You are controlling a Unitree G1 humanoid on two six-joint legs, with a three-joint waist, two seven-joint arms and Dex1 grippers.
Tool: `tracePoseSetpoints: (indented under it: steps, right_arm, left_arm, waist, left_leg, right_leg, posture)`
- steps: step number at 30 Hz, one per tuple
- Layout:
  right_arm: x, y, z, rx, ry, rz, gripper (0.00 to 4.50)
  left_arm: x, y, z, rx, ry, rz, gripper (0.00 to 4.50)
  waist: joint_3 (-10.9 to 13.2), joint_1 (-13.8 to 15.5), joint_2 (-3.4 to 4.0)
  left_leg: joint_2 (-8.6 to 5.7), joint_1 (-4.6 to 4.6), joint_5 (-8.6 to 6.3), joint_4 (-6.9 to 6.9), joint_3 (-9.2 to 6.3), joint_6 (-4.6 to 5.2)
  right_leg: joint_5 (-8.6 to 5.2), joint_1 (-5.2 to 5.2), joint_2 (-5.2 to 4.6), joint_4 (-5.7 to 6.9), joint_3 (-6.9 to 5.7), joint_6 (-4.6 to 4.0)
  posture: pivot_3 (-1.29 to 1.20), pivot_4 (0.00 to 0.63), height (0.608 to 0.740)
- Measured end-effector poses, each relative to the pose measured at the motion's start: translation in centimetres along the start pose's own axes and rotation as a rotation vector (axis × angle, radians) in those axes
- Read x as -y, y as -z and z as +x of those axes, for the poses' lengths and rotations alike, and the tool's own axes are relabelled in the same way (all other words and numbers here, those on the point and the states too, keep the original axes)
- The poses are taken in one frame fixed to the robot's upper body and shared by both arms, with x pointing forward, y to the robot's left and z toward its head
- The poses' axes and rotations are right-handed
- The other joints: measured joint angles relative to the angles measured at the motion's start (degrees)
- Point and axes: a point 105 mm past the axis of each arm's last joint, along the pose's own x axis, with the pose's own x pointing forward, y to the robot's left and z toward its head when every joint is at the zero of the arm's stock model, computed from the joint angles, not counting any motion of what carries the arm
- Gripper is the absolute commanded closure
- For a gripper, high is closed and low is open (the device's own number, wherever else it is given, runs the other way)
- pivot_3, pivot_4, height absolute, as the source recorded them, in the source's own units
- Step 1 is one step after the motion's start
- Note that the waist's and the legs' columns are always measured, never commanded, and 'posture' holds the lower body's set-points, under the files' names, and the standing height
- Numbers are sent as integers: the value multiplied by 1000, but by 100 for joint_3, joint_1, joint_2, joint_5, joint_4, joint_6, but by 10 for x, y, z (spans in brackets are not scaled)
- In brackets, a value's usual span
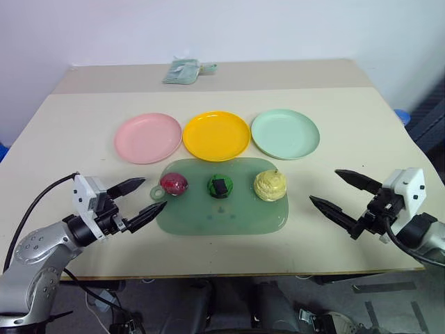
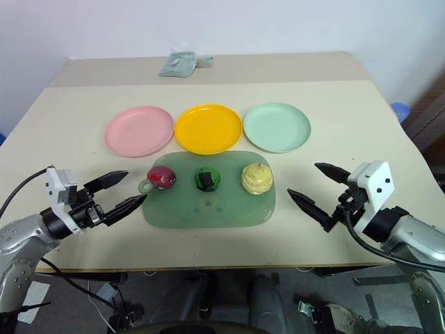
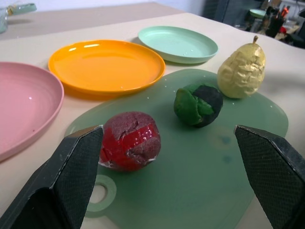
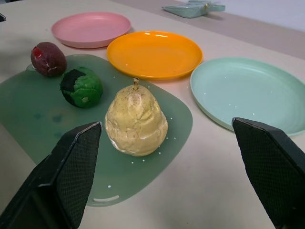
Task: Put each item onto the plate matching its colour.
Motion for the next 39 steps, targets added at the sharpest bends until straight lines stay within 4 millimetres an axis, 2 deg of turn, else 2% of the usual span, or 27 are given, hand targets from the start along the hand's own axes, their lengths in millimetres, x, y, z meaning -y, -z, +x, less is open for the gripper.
tracePoseSetpoints:
  steps: [9, 18, 20, 26, 36, 39]
  right_arm:
    - [1, 1, 0, -4, -2, -1, 0]
    - [-2, 2, 4, 3, -15, 1, 0]
    - [-3, -1, 10, 27, -23, 5, 0]
    - [-3, -30, 32, 165, -53, -8, 0]
    - [-28, -53, 71, 229, -351, -13, 0]
    - [-39, -53, 78, 214, -431, -26, 0]
  left_arm:
    - [-3, 5, -1, -30, -33, 17, 15]
    - [-10, 2, 4, 8, -118, 45, 15]
    - [-14, 2, 6, 13, -154, 39, 15]
    - [-13, 6, 27, 13, -196, -24, 15]
    - [-12, 6, 57, 38, -263, -77, 15]
    - [-14, 11, 63, 20, -287, -79, 15]
  waist:
    - [0, 0, 0]
    - [0, 0, 0]
    - [-1, -9, 1]
    - [-1, 0, 0]
    - [-1, -3, -1]
    - [-2, 11, -1]
  left_leg:
    - [0, 0, 0, 4, 0, 0]
    - [0, 0, 0, 16, 0, 0]
    - [0, 1, 0, 23, 1, 0]
    - [0, 1, 0, 39, 2, 0]
    - [0, 1, 3, 38, 2, -2]
    - [-1, -1, 4, 39, 2, -2]
  right_leg:
    - [1, 1, 0, 1, 0, -1]
    - [10, 3, 1, 8, 0, 12]
    - [13, 5, 2, 10, 0, 11]
    - [26, 9, 4, 12, 0, 16]
    - [31, 5, 5, 18, -1, 23]
    - [32, 5, 5, 18, -1, 24]
  posture:
    - [0, 150, 740]
    - [0, 150, 740]
    - [0, 150, 740]
    - [0, 150, 740]
    - [0, 150, 740]
    - [0, 150, 740]
